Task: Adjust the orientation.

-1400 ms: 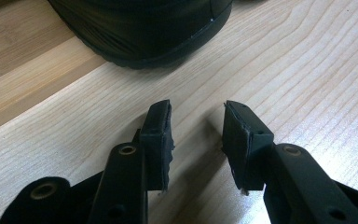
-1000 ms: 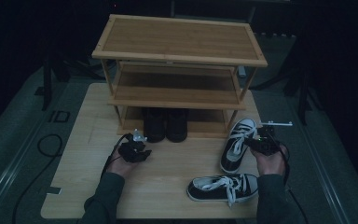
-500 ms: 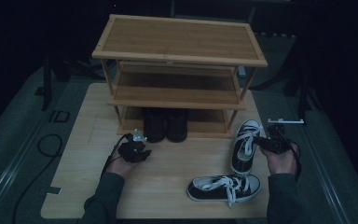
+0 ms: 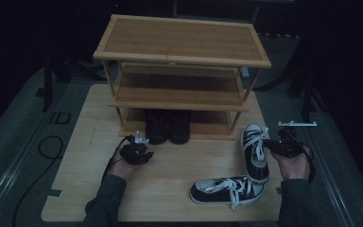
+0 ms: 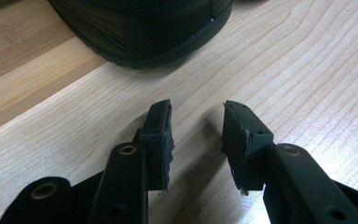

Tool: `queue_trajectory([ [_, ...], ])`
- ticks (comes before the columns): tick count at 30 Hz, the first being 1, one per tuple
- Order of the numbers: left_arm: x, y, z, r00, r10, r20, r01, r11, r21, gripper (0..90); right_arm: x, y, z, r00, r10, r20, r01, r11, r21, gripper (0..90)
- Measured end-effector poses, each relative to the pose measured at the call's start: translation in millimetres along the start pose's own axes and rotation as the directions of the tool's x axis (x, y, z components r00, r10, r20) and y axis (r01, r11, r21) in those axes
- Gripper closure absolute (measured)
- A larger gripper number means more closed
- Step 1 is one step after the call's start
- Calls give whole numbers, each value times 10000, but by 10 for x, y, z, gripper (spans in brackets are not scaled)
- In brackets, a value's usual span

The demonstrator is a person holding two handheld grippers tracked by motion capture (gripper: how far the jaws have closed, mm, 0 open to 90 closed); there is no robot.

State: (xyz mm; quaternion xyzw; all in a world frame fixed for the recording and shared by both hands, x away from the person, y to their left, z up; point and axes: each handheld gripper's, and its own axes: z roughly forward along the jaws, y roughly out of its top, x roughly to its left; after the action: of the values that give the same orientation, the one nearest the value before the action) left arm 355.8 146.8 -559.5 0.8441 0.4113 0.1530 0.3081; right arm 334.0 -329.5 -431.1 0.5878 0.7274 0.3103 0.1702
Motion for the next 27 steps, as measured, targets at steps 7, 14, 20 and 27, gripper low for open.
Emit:
queue_trajectory([
  [7, 1, -2, 0, 10000, 1, 1, -1, 10000, -15, 629, 22, -23, -39, 9998, -210, -68, 211, 9997, 115, 868],
  [14, 1, -2, 0, 10000, 4, 6, -4, 10000, -17, 629, 48, -45, -81, 9987, -432, -262, 437, 9989, 175, 868],
  [20, 0, -2, 0, 10000, 0, -2, 0, 10000, -16, 629, 130, -27, -125, 9949, -848, -545, 861, 9961, 205, 868],
  [27, 2, -2, 1, 10000, 7, 12, -7, 10000, -24, 629, 253, 1, -88, 9841, -1416, -1070, 1447, 9892, 218, 868],
])
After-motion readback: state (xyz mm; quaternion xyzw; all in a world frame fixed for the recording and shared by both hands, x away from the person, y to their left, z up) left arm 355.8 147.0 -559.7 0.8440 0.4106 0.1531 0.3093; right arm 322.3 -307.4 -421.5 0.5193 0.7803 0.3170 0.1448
